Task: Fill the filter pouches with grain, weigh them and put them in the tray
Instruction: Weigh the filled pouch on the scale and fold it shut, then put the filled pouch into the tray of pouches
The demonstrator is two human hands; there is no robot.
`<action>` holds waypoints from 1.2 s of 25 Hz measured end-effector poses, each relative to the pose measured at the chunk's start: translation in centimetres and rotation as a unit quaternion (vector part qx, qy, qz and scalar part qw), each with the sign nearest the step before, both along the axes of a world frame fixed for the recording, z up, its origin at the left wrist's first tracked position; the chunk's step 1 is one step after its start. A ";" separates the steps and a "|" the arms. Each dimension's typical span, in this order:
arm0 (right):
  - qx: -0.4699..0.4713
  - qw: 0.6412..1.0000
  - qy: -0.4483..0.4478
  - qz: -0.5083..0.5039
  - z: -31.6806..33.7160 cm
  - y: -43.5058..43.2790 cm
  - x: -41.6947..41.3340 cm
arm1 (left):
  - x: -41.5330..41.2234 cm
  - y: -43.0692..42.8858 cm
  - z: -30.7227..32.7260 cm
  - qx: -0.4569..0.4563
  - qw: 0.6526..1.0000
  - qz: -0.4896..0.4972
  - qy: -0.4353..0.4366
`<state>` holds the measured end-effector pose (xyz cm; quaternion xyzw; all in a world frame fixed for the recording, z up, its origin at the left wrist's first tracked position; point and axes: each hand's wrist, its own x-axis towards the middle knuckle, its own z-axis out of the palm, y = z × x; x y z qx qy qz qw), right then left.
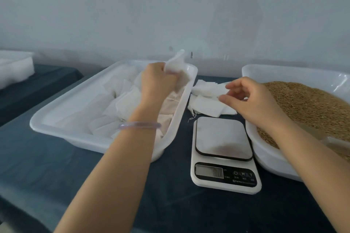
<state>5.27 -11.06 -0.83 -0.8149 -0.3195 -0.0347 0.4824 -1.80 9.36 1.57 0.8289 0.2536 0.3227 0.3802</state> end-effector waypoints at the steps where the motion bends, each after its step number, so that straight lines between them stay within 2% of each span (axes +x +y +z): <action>1: -0.002 1.000 -0.003 0.001 -0.1 0.0 0.0 | -0.4 1.2 0.0 0.014 0.998 0.055 0.024; 3: -0.013 1.000 -0.007 0.006 -0.2 0.1 0.1 | -1.1 2.7 -0.3 0.033 0.983 0.077 0.162; 5: -0.024 1.000 -0.012 0.010 -0.2 0.1 0.0 | -1.3 3.0 -0.7 0.037 0.952 0.057 0.297; 7: -0.029 0.999 -0.017 0.010 -0.3 0.1 0.1 | -1.4 3.1 -0.7 0.027 0.933 0.043 0.357; 8: -0.030 0.999 -0.017 0.010 -0.3 0.1 0.1 | -1.4 3.1 -0.7 0.010 0.932 0.039 0.361; 11: -0.040 0.999 -0.020 0.016 -0.4 0.1 0.1 | -1.8 3.3 -0.8 -0.128 0.945 0.010 0.301; 13: -0.047 0.998 -0.026 0.017 -0.5 0.1 0.1 | -2.2 3.1 -0.8 -0.157 0.938 -0.010 0.307; 16: -0.051 0.998 -0.030 0.013 -0.5 0.1 0.2 | -2.6 2.9 -0.7 -0.055 0.924 0.005 0.378; 18: -0.056 0.998 -0.034 0.015 -0.6 0.1 0.3 | -2.6 3.0 -0.8 -0.013 0.923 0.029 0.383; 20: -0.057 0.998 -0.036 0.015 -0.6 0.2 0.3 | -2.3 3.1 -1.1 0.019 0.946 0.061 0.318; 22: -0.057 0.998 -0.037 0.014 -0.5 0.2 0.3 | -2.0 3.1 -1.1 0.072 0.971 0.092 0.206; 24: -0.065 0.997 -0.036 0.010 -0.6 0.2 0.4 | -1.6 2.7 -0.9 0.092 0.987 0.031 0.129; 26: -0.089 0.995 -0.042 0.004 -0.5 0.3 0.3 | -1.1 1.1 -0.9 0.104 0.985 -0.088 0.103; 28: -0.144 0.988 -0.051 0.002 -0.3 0.6 0.2 | -0.5 -1.0 -1.0 0.137 0.969 -0.181 0.098; 30: -0.242 0.968 -0.065 0.002 0.1 1.4 0.6 | 0.2 -2.7 -1.1 0.191 0.943 -0.237 0.133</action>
